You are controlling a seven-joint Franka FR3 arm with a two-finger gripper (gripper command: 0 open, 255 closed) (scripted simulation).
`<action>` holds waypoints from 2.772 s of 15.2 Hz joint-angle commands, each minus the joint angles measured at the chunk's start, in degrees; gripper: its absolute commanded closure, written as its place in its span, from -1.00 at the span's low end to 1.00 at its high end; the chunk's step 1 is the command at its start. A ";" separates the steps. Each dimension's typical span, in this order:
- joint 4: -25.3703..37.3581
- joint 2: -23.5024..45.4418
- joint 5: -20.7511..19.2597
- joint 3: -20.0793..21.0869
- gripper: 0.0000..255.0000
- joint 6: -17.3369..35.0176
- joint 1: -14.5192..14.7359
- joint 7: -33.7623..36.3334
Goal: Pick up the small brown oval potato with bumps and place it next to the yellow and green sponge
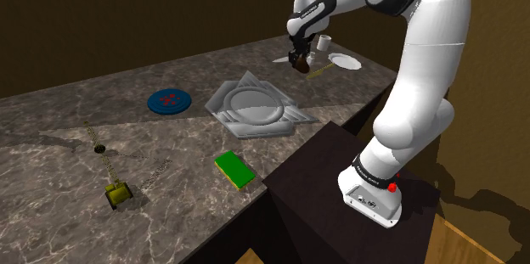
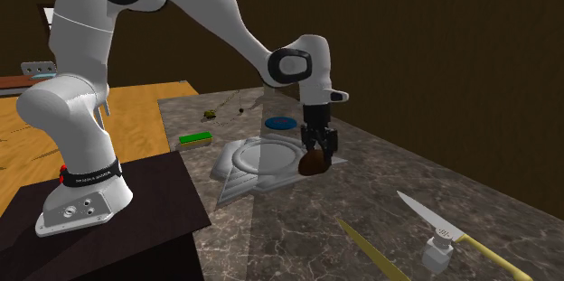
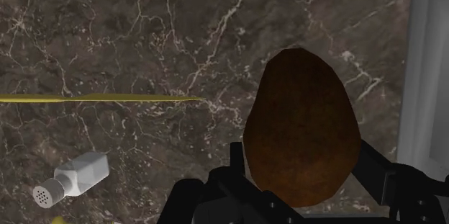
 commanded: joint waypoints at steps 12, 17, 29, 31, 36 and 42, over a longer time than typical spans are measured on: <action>-7.39 -8.64 -2.25 2.12 1.00 -3.31 6.29 8.83; -11.28 -11.74 -3.20 4.38 1.00 -4.15 10.43 15.69; -13.90 -14.38 -2.98 11.28 1.00 -8.10 20.00 31.46; -13.42 -14.13 -2.74 12.50 1.00 -8.96 21.56 33.97; -11.06 -12.65 -2.12 15.46 1.00 -11.33 25.51 40.11; -6.02 -9.27 -1.56 18.68 1.00 -14.64 30.30 47.17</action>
